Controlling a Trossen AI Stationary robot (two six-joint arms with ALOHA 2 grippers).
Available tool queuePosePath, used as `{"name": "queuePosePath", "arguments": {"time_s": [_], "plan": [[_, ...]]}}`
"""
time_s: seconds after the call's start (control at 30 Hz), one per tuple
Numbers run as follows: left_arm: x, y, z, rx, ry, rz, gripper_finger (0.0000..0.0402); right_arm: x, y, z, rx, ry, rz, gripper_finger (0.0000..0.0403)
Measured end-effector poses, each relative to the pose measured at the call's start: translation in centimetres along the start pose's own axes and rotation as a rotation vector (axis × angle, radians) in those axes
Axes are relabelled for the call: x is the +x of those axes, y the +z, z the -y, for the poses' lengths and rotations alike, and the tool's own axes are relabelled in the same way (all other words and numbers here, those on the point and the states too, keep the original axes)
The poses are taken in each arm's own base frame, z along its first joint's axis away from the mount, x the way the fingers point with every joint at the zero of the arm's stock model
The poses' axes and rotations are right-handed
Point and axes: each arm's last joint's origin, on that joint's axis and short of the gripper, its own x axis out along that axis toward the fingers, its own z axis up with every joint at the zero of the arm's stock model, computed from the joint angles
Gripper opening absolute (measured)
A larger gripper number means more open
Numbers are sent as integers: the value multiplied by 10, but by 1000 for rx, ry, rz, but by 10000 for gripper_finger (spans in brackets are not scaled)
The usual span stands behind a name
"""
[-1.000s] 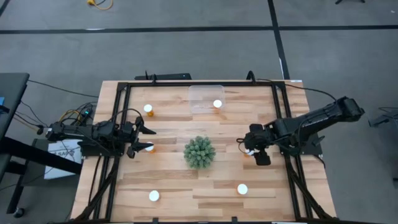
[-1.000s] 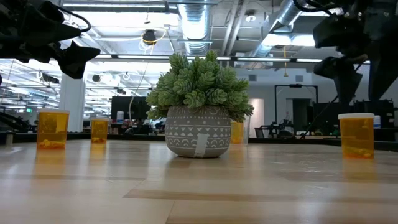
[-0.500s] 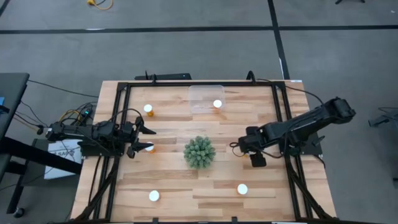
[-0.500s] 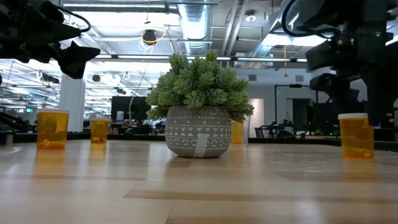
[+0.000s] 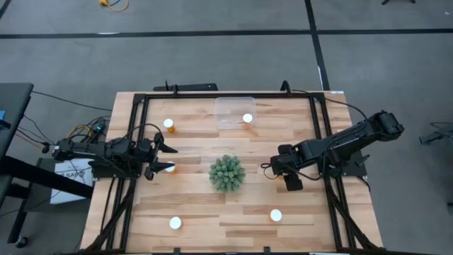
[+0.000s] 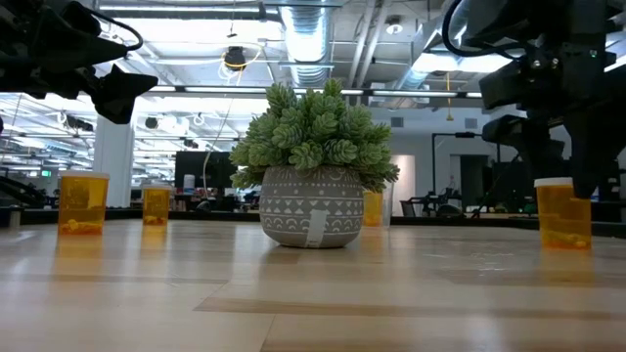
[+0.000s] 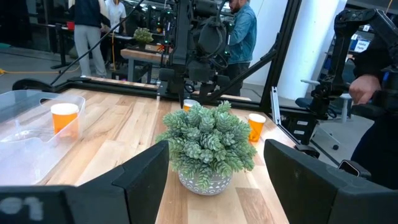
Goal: Pick and place pill bottles into a basket
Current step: Put the orange pill bottle into the transparent bin
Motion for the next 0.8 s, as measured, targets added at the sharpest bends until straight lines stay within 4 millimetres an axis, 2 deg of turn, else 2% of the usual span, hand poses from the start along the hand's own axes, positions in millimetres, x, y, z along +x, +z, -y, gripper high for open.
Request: {"name": "queuePosePath", "arguments": {"time_s": [0.23,0.47,0.63,0.8], "plan": [[0,0,0,0,0,0,254,0,0,1,4,-1,0,193],[0,0,0,0,0,0,254,-2,3,10,47,-6,15,194],[0,0,0,0,0,0,254,-13,13,19,63,-11,66,194],[0,0,0,0,0,0,254,-32,28,35,93,-25,156,194]]}}
